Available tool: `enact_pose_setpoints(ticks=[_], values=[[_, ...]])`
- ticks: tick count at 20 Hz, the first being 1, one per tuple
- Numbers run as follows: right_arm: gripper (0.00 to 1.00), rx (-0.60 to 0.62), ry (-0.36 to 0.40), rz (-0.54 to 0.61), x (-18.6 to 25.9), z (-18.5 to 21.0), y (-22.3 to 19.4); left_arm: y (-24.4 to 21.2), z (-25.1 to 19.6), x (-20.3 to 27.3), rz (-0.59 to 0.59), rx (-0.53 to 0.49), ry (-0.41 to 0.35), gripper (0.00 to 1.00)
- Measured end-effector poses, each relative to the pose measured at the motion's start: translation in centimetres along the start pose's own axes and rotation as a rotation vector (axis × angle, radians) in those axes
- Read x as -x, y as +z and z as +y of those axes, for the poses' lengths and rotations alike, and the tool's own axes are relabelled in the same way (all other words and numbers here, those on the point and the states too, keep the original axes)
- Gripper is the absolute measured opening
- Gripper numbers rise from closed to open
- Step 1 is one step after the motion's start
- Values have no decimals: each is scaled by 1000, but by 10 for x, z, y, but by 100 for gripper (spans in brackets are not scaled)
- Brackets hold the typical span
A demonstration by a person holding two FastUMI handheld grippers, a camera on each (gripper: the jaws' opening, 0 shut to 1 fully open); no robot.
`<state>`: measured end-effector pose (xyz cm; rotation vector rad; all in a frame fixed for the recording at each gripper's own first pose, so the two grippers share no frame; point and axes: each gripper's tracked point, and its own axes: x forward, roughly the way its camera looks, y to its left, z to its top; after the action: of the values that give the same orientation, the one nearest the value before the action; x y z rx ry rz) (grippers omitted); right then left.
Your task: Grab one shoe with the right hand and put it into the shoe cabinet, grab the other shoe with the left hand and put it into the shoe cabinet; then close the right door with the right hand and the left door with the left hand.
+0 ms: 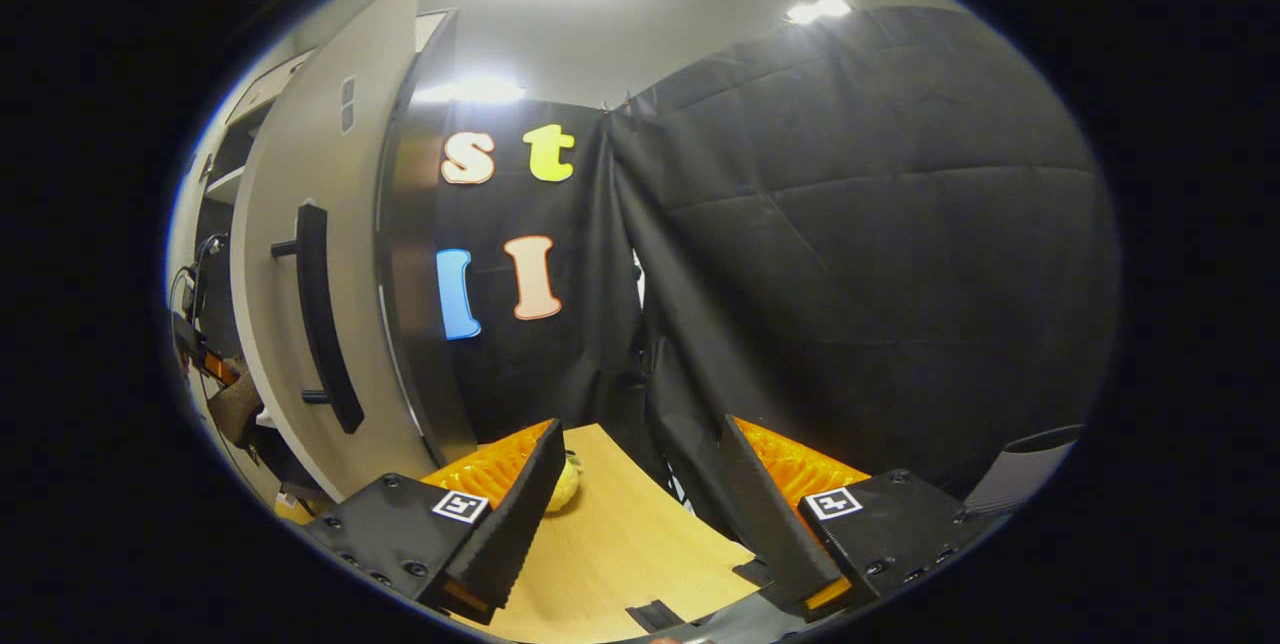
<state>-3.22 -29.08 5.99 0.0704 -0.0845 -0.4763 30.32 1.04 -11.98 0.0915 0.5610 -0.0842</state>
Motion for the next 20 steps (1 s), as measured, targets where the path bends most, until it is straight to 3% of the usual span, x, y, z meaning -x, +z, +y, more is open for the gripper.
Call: enact_pose_setpoints(ticks=[4, 8, 10, 14, 15, 16, 17, 18, 19, 20], values=[[98, -21, -90, -13, 12, -24, -5, 40, 22, -39, -50, -7, 62, 5], [98, -62, -109, -2, 20, -22, -12, 63, 30, -76, -86, -9, 77, 5], [98, -57, -117, -12, 23, -20, -9, 72, 29, -95, -95, -7, 67, 5], [98, -25, -140, -16, 27, -18, -8, 87, 29, -123, -110, -101, 65, 5], [98, -23, -148, -8, 27, -19, -10, 90, 29, -127, -117, -120, 63, 12], [98, -24, -152, 1, 27, -19, -12, 91, 28, -132, -116, -136, 62, 5], [98, -29, -155, 7, 27, -18, -15, 90, 28, -134, -110, -145, 63, 12], [98, -36, -155, 9, 28, -17, -16, 88, 27, -139, -102, -140, 57, 7], [98, -40, -154, 12, 28, -16, -18, 86, 26, -139, -99, -120, 46, 12], [98, -41, -154, 15, 28, -15, -19, 81, 22, -142, -94, -90, 15, 8]])
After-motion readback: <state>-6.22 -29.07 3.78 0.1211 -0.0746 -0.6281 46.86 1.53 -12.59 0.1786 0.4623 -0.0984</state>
